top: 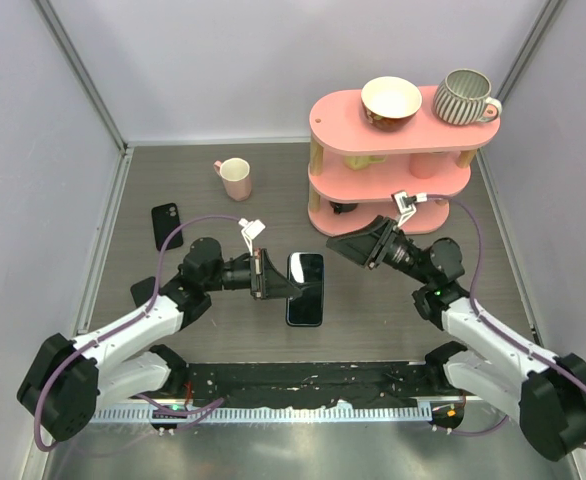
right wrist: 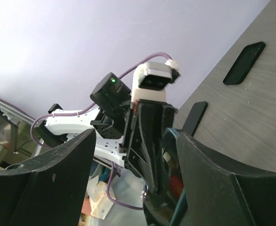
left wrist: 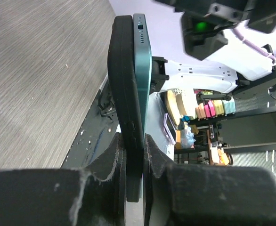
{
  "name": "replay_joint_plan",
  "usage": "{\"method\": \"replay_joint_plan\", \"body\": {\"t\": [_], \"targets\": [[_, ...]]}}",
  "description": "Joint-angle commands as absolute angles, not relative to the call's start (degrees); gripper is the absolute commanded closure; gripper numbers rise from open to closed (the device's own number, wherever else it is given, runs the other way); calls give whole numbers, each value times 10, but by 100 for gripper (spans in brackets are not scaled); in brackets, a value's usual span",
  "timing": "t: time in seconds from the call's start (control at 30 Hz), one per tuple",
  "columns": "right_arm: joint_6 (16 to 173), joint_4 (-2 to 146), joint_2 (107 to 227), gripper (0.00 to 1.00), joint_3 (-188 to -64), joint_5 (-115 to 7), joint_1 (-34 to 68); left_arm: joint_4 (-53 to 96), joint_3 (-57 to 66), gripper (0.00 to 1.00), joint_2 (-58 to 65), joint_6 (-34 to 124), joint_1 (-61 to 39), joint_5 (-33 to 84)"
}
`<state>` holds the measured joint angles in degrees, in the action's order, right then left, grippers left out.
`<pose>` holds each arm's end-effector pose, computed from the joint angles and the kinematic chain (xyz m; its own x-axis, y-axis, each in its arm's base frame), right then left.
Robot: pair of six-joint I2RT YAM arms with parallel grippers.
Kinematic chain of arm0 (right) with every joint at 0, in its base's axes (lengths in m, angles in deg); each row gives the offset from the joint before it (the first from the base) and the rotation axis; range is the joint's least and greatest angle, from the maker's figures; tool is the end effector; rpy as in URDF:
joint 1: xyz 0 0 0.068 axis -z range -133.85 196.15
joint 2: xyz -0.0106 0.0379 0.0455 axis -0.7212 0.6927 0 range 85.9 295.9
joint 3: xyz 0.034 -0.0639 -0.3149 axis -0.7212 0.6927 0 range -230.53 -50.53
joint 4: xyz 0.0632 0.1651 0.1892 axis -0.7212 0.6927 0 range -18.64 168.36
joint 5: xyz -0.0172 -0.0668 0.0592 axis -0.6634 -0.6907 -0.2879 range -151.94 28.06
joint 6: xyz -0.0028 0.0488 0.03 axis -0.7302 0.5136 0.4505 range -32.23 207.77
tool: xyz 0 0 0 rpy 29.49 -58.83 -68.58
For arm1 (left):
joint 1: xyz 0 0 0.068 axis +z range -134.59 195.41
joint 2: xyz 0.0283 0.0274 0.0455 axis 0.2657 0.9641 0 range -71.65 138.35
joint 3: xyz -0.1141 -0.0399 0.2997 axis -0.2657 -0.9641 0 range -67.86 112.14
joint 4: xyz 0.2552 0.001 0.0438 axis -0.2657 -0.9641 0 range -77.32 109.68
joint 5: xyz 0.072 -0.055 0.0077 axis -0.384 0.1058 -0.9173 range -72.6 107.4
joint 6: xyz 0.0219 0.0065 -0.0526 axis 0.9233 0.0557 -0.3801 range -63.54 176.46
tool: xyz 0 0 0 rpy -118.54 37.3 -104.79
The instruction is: Put the phone into the phone case
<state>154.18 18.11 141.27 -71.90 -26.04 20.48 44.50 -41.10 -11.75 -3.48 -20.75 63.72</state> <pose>0.1483 0.0977 0.3228 -0.6600 0.5064 -0.5550 -0.6124 0.0653 0.7879 0.1428 -0.1407 0.2896 -0.9113 -0.0744 -0.4050 0.3923 0.1417 -0.9089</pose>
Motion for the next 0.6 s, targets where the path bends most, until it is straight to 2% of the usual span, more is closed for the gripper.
{"method": "replay_joint_plan", "body": {"t": [0.0,0.4,0.57], "targets": [[1408,384,1370,26,-808,-217,206,459,-394,100,-120,-15,-210,644],[1315,529,1403,31,-856,-204,206,469,-382,100,-101,-22,-210,660],[1324,516,1410,32,-846,-180,206,470,-386,100,-104,-22,-210,658]]}}
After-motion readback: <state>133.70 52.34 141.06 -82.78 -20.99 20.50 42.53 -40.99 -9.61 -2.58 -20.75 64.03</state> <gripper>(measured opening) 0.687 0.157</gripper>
